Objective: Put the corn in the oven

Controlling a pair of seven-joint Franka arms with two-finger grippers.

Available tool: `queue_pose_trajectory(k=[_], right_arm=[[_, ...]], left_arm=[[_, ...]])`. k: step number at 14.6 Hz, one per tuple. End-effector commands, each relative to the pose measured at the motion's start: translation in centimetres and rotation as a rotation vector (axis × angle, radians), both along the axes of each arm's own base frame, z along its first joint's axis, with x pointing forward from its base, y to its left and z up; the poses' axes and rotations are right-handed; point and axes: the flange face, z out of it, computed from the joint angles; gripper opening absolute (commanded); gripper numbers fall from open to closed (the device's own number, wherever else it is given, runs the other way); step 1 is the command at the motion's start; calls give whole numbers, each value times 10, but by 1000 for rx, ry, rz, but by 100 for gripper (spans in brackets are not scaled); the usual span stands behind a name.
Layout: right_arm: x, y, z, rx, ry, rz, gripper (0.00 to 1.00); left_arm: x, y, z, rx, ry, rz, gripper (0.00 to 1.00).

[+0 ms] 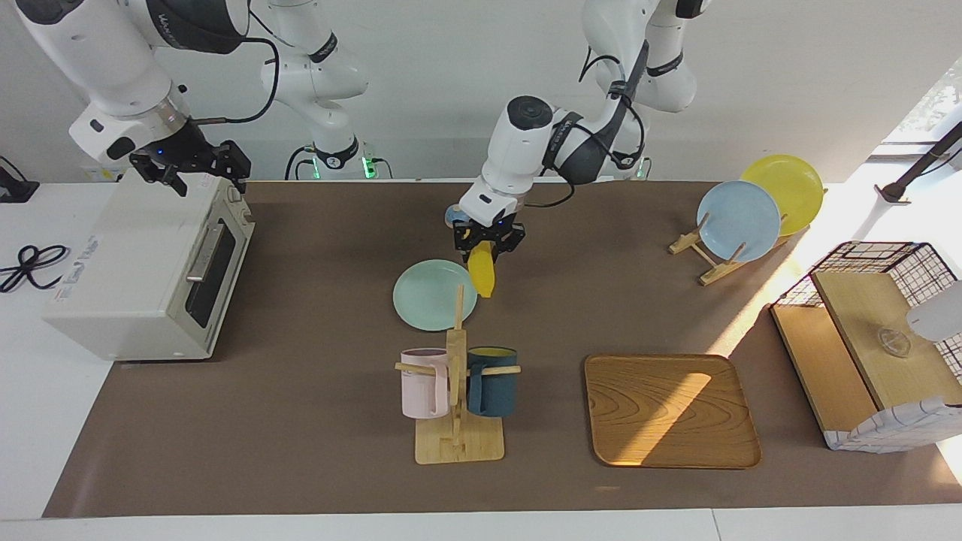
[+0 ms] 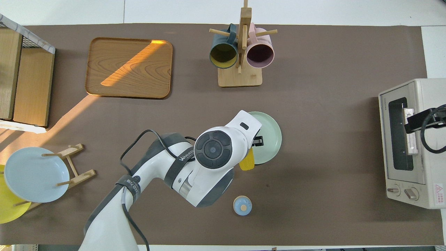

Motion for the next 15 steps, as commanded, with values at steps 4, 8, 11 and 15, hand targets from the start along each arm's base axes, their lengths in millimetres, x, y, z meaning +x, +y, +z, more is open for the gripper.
queue_pose_trajectory(k=[4,8,11,15], right_arm=[[-2,-10,-1,28,13,-13,100],[-6,-29,-22,32,-51,-29,63],[-13,-39,-48,34,-115,-24,0],[-19,-42,-89,6,-170,-11,0]], left_arm=[[13,-27,-30,-8,-41,-6,0],[17,-22,-32,-8,-47,4,0],[35,-4,-22,5,-57,32,100],[71,69,51,57,-33,60,100]])
